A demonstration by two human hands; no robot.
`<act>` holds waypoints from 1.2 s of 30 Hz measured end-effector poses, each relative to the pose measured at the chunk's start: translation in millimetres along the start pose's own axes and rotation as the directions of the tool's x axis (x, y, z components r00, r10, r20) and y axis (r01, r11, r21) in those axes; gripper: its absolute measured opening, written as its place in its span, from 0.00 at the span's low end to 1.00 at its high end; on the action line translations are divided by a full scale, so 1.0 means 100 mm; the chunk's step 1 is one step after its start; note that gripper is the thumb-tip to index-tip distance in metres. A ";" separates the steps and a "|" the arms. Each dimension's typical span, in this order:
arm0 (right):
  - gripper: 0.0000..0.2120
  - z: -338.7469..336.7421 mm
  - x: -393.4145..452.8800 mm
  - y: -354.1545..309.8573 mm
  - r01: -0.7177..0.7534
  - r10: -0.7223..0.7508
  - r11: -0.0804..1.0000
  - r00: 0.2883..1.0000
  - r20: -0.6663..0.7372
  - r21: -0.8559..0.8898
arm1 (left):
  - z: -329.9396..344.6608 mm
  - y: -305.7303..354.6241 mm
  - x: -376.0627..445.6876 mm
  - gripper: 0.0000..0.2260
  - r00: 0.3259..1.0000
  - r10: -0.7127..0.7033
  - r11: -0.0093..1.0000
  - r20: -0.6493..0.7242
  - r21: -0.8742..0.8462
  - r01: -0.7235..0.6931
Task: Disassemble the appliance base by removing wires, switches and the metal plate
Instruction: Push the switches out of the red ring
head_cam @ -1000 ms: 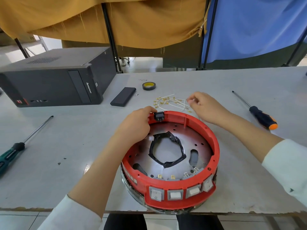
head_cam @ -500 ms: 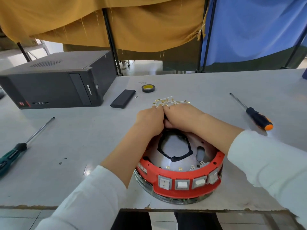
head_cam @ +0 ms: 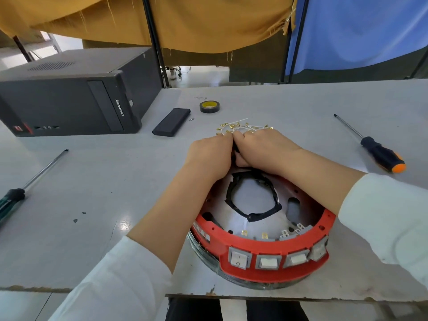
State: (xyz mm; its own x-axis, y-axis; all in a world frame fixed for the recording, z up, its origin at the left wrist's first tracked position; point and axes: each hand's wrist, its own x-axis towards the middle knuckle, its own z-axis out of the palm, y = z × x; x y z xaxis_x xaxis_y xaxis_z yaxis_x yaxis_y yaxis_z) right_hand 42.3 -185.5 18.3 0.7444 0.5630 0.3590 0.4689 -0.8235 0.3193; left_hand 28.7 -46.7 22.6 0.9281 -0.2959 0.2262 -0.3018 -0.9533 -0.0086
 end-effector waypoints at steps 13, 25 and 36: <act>0.19 -0.10 -0.12 0.09 -0.249 0.228 0.935 0.967 0.110 0.252 | -0.08 0.01 -0.01 0.21 1.000 0.003 0.936 -0.012 -0.352 -0.007; 0.10 -0.11 -0.14 0.17 -0.288 0.246 0.943 0.941 0.234 0.167 | 0.08 0.22 0.15 0.12 0.970 0.235 0.940 -0.063 0.267 -0.210; 0.12 -0.14 -0.13 0.16 -0.330 0.278 0.928 0.923 0.267 0.173 | 0.12 0.13 0.22 0.11 0.934 0.349 0.903 -0.080 0.296 -0.312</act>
State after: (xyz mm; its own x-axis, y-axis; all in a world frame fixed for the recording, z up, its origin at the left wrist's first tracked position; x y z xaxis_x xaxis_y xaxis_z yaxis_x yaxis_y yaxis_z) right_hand 33.6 -204.5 30.8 0.9441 0.2720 0.1862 0.2719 -0.9620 0.0262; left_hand 47.4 -66.1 15.5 0.7438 -0.6042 0.2857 -0.4975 -0.7860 -0.3669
